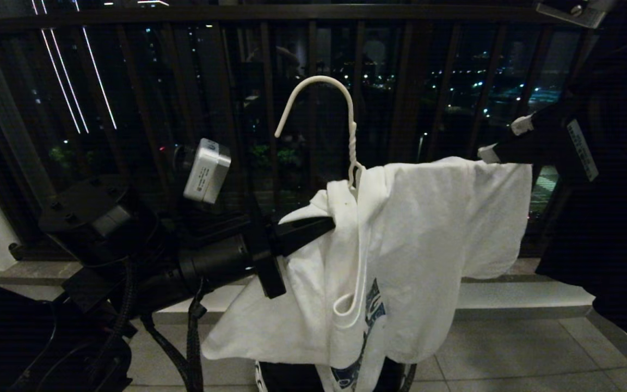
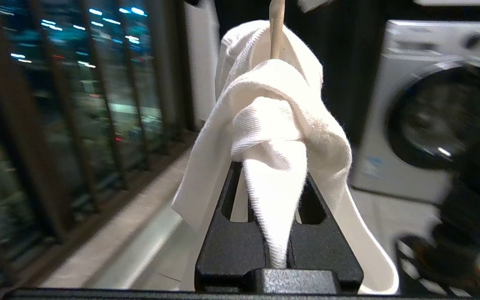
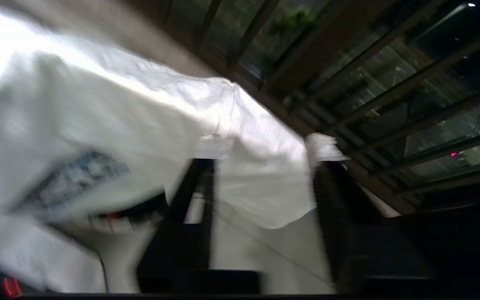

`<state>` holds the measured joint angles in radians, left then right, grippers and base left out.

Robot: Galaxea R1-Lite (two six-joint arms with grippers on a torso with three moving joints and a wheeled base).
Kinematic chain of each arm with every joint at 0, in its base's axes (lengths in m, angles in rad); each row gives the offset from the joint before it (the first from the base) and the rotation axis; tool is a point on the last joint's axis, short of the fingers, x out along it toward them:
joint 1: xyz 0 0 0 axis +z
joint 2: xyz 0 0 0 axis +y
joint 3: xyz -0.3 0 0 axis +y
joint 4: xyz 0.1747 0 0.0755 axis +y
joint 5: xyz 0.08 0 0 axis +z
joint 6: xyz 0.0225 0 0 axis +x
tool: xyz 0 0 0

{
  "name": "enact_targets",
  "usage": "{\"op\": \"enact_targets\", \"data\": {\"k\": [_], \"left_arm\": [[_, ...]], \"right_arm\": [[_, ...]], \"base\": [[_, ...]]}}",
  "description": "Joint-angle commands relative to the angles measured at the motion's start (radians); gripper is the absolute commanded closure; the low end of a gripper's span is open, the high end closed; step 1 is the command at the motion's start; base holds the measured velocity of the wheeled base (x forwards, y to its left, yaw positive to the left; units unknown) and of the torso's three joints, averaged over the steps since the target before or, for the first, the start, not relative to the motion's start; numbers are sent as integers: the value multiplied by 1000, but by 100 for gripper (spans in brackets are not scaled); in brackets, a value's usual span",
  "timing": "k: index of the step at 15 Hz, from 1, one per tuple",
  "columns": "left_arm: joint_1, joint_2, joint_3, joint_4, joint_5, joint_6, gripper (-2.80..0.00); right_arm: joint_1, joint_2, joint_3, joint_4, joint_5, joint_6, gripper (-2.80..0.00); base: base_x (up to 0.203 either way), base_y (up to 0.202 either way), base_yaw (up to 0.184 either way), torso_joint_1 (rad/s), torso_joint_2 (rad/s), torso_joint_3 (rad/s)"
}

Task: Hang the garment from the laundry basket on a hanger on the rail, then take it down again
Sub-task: Hang the clothes rack on the clothesline

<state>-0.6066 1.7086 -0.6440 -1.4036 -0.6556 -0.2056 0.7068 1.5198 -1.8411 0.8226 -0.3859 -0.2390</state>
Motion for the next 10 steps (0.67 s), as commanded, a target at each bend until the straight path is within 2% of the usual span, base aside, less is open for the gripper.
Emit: {"op": "enact_targets", "data": {"k": [1,3,4,8,10], "left_arm": [[1,-17,23,-8,-27,-2,0],[1,-27,40,-8,-73,-3,0],[1,-29,41,-8,-76,-3,0],[1,-45,40,-1,-78,-8,0],[-1,-58,46,3,-82,-8,0]], "right_arm": [[0,3,0,17,92,-19,-280],[0,5,13,24,118,-78,-280],[0,5,29,31,140,-96,-280],[-1,-8,69,59,295,-104,-280],[-1,7,72,57,306,-115,-280]], "base": [[0,0,0,0,0,0],[0,0,0,0,0,0],[0,0,0,0,0,0],[0,0,0,0,0,0],[0,0,0,0,0,0]]}}
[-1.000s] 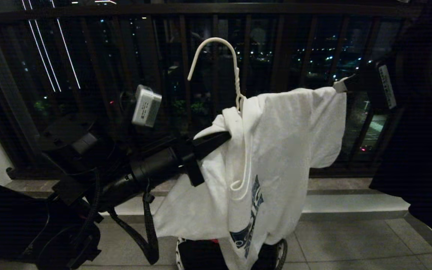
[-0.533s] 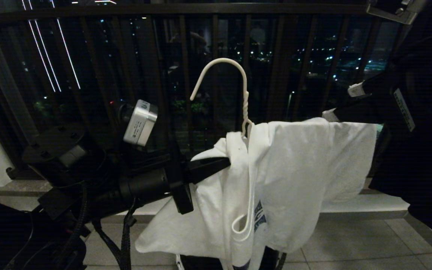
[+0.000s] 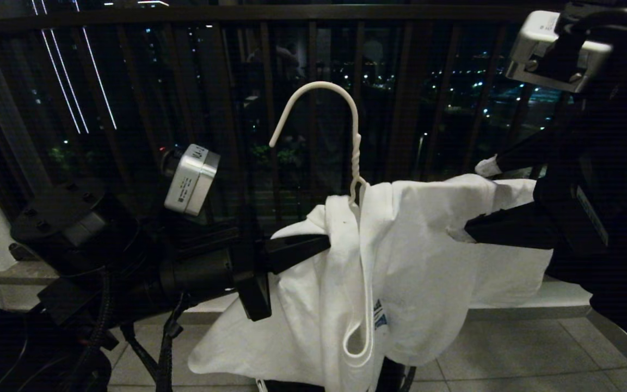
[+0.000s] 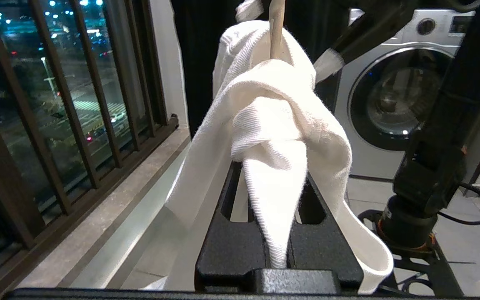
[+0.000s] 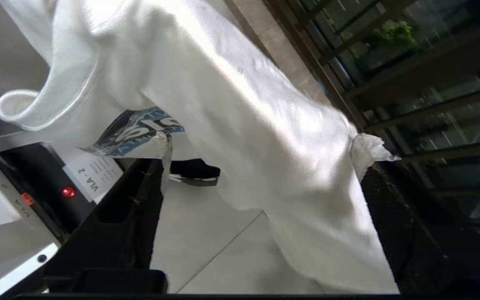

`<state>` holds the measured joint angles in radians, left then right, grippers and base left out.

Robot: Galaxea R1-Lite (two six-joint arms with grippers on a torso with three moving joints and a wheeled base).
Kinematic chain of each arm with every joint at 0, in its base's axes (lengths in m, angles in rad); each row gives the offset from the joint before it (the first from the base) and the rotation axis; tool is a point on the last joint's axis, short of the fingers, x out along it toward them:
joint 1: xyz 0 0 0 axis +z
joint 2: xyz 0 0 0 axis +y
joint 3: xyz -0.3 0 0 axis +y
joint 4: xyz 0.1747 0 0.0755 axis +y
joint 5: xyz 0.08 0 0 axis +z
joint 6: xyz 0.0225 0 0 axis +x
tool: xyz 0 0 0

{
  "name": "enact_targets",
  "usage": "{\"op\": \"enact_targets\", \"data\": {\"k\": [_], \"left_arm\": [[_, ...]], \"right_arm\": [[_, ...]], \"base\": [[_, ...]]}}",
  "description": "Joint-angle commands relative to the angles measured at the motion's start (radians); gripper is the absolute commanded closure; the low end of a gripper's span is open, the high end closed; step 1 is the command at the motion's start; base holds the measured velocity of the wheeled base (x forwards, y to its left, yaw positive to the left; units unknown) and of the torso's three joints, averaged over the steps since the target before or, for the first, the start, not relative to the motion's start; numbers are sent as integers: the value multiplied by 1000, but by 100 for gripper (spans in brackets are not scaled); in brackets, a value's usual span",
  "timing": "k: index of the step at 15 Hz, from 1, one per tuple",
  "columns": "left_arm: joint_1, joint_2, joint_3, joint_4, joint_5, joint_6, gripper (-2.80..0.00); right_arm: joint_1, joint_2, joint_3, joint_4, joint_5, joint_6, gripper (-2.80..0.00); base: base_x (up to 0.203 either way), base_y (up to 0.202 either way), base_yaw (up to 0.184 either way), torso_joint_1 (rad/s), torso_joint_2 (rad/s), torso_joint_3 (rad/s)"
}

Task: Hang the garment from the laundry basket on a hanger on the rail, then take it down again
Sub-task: Hang the clothes rack on the clothesline

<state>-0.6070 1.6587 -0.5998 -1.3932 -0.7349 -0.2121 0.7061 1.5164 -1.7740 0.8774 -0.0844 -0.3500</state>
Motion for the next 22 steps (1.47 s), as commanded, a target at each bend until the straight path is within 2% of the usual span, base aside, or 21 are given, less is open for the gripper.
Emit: {"op": "enact_targets", "data": {"k": [1,3,5,9,12,14,15,16,22], "left_arm": [[0,-12,4,-6,-4,-1,0],[-1,-16,5,10,-9,-1,0],[-1,-46,3,67,-46,-1,0],[0,-83,3,102,-69,0,0],[0,-102,5,106,-70,-1,0],[0,-126,2,152,-70,0,0],[0,-141,-1,184,-70,3,0],[0,-143,-3,189,-70,4,0],[3,-152,-18,189,-69,5,0]], "right_arm": [[1,17,1,-1,15,-4,-280],[1,15,-2,-8,32,-22,-280],[0,16,3,-6,41,-25,-280],[0,13,36,13,196,-39,-280],[0,28,59,17,268,-49,-280],[-1,44,54,10,297,-49,-280],[-1,49,52,6,301,-49,-35],[-1,53,53,8,311,-49,0],[1,73,49,14,381,-67,0]], "base": [[0,0,0,0,0,0],[0,0,0,0,0,0],[0,0,0,0,0,0],[0,0,0,0,0,0],[0,0,0,0,0,0],[0,0,0,0,0,0],[0,0,0,0,0,0],[0,0,0,0,0,0],[0,0,0,0,0,0]]}}
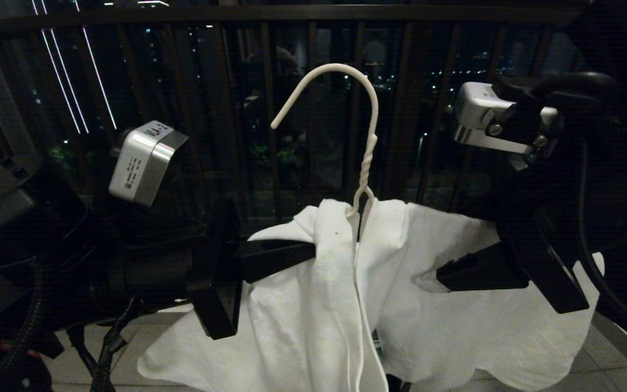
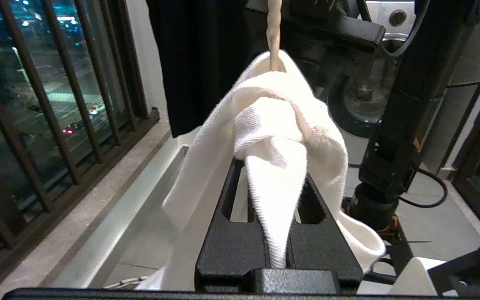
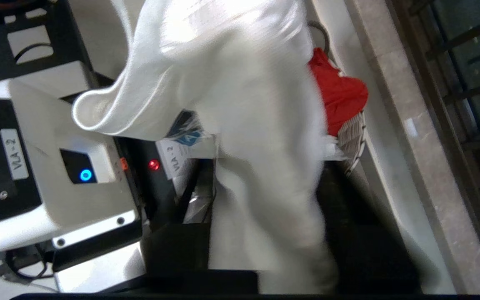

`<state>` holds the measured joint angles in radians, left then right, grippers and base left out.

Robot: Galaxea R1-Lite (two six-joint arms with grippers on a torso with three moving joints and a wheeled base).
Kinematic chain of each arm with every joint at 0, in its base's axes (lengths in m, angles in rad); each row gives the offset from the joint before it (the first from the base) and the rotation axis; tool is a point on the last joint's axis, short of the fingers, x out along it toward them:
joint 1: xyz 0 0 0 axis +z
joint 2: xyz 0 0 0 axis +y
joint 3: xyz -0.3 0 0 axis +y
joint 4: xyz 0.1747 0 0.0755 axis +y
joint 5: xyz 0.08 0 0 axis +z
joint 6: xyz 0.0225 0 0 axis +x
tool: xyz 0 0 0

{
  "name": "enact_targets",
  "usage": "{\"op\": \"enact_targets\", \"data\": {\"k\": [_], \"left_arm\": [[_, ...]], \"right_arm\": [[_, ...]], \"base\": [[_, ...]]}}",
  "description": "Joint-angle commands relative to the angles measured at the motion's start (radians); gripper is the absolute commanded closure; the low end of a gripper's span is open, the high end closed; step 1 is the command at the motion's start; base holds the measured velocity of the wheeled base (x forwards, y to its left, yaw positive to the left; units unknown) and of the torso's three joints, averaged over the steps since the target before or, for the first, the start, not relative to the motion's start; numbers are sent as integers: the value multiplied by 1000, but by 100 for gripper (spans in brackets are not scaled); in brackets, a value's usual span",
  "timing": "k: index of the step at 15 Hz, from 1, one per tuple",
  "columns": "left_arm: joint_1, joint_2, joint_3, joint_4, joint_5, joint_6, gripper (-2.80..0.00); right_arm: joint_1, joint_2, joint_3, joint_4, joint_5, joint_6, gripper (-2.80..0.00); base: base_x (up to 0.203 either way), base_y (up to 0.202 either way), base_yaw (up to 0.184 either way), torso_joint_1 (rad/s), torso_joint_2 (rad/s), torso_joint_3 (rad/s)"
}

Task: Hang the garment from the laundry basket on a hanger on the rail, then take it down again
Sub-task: Hang the clothes rack on the clothesline

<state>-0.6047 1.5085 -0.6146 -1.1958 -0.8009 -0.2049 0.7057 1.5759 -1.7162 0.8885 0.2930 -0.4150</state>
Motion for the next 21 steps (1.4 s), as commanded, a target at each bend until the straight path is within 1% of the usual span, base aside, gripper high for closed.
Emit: {"op": "enact_targets", "data": {"k": [1,2,4,6,7,11,13,14,16,18,21], "left_arm": [[3,-1,-8,-7,-3,-1,0],[9,-2,-6,-3,-2,12,0],[13,-4,-8,58,-1,70,0],[14,-27,-41,216,2,114,0],[15,-45,-57,258,4,124,0],[24,-48,-65,263,5,125,0],[47,-53,-70,262,5,125,0],[60,-54,-76,263,4,126,0],[100,-55,-92,266,3,129,0],[153,-33,-111,272,3,176,0],[203,14,-150,272,3,191,0]], "right_arm": [[1,12,-14,3,7,-2,0],[1,12,-16,3,8,-2,0],[1,9,-16,3,9,-2,0],[4,3,-16,1,22,-1,0],[4,-2,-15,1,34,-1,0],[4,-5,-14,-2,45,4,0],[4,-2,-4,-21,64,8,0],[3,-2,9,-46,75,10,0],[2,1,55,-138,92,10,0],[0,15,120,-240,108,13,0],[-20,58,195,-414,132,12,0]], "base": [[0,0,0,0,0,0],[0,0,0,0,0,0],[0,0,0,0,0,0],[0,0,0,0,0,0],[0,0,0,0,0,0],[0,0,0,0,0,0],[0,0,0,0,0,0],[0,0,0,0,0,0],[0,0,0,0,0,0],[0,0,0,0,0,0],[0,0,0,0,0,0]]}}
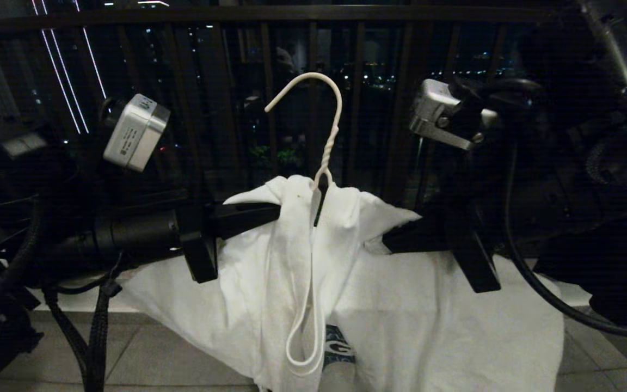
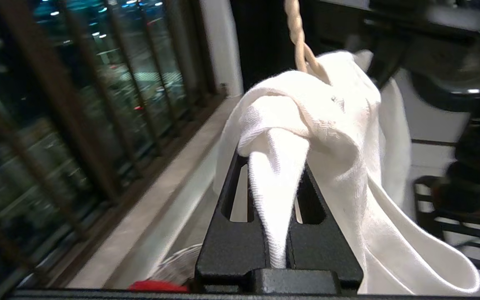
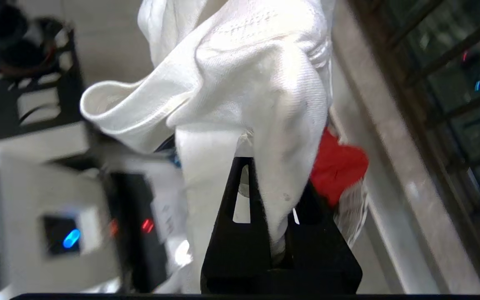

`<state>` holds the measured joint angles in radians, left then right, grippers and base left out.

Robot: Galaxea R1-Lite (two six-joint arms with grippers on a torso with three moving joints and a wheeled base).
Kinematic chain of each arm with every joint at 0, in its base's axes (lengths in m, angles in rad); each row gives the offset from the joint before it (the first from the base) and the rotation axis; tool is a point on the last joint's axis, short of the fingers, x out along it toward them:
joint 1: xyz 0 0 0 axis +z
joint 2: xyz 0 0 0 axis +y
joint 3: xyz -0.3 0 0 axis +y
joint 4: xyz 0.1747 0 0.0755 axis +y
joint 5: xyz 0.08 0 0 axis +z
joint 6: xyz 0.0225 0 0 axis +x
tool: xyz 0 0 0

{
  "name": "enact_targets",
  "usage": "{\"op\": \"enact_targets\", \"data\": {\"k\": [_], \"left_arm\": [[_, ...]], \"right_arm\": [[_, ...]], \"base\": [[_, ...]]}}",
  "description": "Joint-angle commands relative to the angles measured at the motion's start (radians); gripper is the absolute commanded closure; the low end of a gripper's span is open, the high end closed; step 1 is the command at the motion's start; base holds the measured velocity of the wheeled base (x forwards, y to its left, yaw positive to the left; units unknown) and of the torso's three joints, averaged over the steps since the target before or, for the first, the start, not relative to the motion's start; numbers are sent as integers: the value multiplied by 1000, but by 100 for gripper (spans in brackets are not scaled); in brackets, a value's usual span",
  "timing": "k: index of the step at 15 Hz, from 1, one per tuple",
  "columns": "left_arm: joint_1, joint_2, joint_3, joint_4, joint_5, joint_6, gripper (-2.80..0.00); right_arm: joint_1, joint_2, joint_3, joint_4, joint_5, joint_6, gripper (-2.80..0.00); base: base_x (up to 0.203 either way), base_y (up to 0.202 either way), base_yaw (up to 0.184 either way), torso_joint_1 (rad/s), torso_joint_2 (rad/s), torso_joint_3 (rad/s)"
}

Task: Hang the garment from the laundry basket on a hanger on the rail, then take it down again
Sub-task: Hang the clothes rack on the clothesline

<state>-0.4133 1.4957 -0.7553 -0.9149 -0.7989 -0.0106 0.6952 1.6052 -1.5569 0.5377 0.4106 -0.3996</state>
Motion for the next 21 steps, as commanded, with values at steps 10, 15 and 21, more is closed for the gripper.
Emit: {"op": "enact_targets", "data": {"k": [10,15,21], "left_arm": [[56,64,-25,-15,1,40,-280],[62,60,-22,-14,1,50,-280],[136,31,-34,-12,-3,54,-280]], "right_arm": [[-29,93,54,-166,65,-4,0],[-29,88,61,-165,62,-8,0],[-79,80,61,-181,68,-7,0]], "base": [[0,0,0,0,0,0],[0,0,0,0,0,0],[0,0,0,0,0,0]]}}
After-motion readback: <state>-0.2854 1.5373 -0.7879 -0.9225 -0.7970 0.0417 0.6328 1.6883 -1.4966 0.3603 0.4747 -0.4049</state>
